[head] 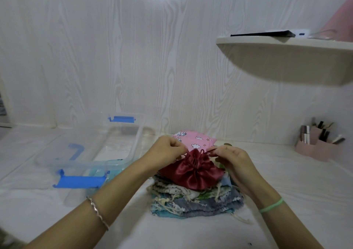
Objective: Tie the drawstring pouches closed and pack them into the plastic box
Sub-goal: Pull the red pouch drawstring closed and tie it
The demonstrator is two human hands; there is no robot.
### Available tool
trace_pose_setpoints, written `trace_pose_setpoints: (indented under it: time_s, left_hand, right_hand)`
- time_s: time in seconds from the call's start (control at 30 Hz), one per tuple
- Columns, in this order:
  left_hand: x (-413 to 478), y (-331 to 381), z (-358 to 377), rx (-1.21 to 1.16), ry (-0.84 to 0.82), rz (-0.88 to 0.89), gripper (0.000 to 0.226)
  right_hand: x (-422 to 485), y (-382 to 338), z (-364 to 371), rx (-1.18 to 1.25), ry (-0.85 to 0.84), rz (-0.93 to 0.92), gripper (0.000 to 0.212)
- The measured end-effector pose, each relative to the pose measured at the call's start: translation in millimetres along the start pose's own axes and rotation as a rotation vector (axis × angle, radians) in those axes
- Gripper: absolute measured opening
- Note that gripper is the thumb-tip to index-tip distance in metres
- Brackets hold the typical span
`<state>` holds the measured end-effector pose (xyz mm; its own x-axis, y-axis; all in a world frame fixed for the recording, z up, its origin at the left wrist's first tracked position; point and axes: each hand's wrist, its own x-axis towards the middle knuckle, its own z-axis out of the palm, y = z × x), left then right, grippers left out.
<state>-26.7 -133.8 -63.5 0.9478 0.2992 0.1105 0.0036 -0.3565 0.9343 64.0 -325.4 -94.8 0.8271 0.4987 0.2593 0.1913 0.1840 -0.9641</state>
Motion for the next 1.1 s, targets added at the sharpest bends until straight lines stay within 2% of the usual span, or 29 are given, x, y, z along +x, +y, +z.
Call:
trace_pose_setpoints:
  time_s: [0.1,0.2,0.33,0.47,0.63,0.8,0.97,1.1]
  left_hand:
    - [-2,4,3,-0.007,-0.034,-0.004,0.011]
    - [-5,4,0,0.046,-0.125,-0.012,0.008]
    - [-8,-3,-7,0.069,-0.207,-0.008,0.007]
    - [-7,-8,-9,0.012,-0.2,-0.033,0.01]
    - [-6,-6,-7,0.025,-0.186,-0.081,0.021]
    - [-7,-5,-1,-0.29,-0.243,-0.263,0.027]
    - [-8,-8,8,-0.901,-0.267,-0.504,0.025]
    - [-4,-8,9,-1.161,-0.253,-0.532,0.02]
  right_hand:
    - [2,-6,14,0.176,-0.035,0.025,0.03]
    - [2,-4,17,0.195,-0.085,0.041,0.011]
    - [-2,5,10,0.186,-0.134,0.092,0.014]
    - [-4,9,4,0.222,-0.146,0.143,0.043]
    - [-3,6,9,0.304,-0.071,0.19,0.021]
    - [-1,10,14,0.364,-0.009,0.183,0.016]
    - [0,11,16,0.38,-0.013,0.176,0.017]
    - [4,9,16,0.502,-0.022,0.204,0.025]
